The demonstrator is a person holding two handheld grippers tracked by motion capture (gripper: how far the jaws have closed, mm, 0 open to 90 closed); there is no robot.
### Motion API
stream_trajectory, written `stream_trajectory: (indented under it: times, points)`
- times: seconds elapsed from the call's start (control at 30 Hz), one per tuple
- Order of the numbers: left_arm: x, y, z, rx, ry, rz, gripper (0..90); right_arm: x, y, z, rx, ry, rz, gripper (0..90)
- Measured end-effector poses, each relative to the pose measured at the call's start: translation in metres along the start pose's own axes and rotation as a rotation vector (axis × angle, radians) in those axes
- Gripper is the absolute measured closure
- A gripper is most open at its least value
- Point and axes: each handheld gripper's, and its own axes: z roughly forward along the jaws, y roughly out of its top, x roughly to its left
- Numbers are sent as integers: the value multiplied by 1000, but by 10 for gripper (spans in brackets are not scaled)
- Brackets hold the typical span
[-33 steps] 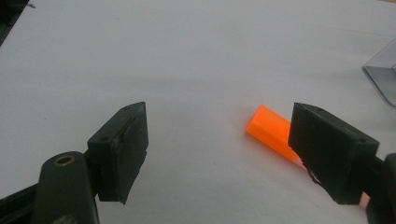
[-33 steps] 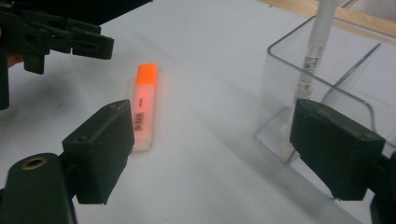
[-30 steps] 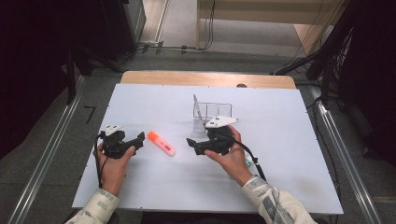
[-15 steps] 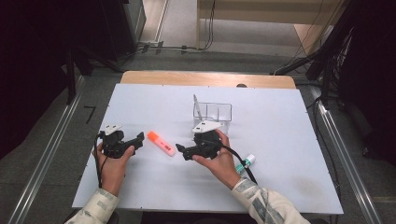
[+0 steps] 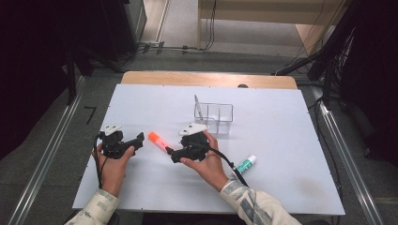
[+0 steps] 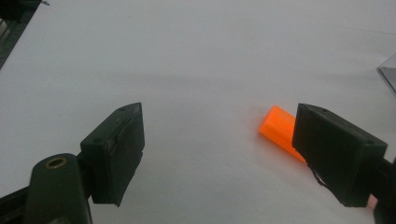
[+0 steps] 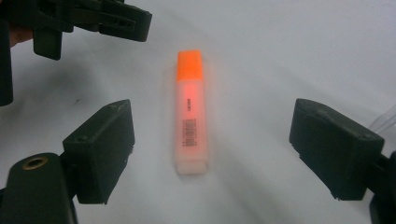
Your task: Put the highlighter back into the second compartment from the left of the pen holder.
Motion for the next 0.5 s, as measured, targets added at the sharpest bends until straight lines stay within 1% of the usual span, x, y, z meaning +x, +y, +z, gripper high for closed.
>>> stream_trajectory:
  times: [0.13,0.3,0.43,0.5]
  points:
    - [0,0,0,6,5,1,180,4,1,9,17,-3,-6,132]
    - [0,0,0,3,7,1,180,8,4,18,24,-8,-7,132]
    - [1,0,0,5,5,1,180,12,6,26,29,-11,-21,132]
    - [1,0,0,3,3,0,180,14,7,30,32,-20,-19,136]
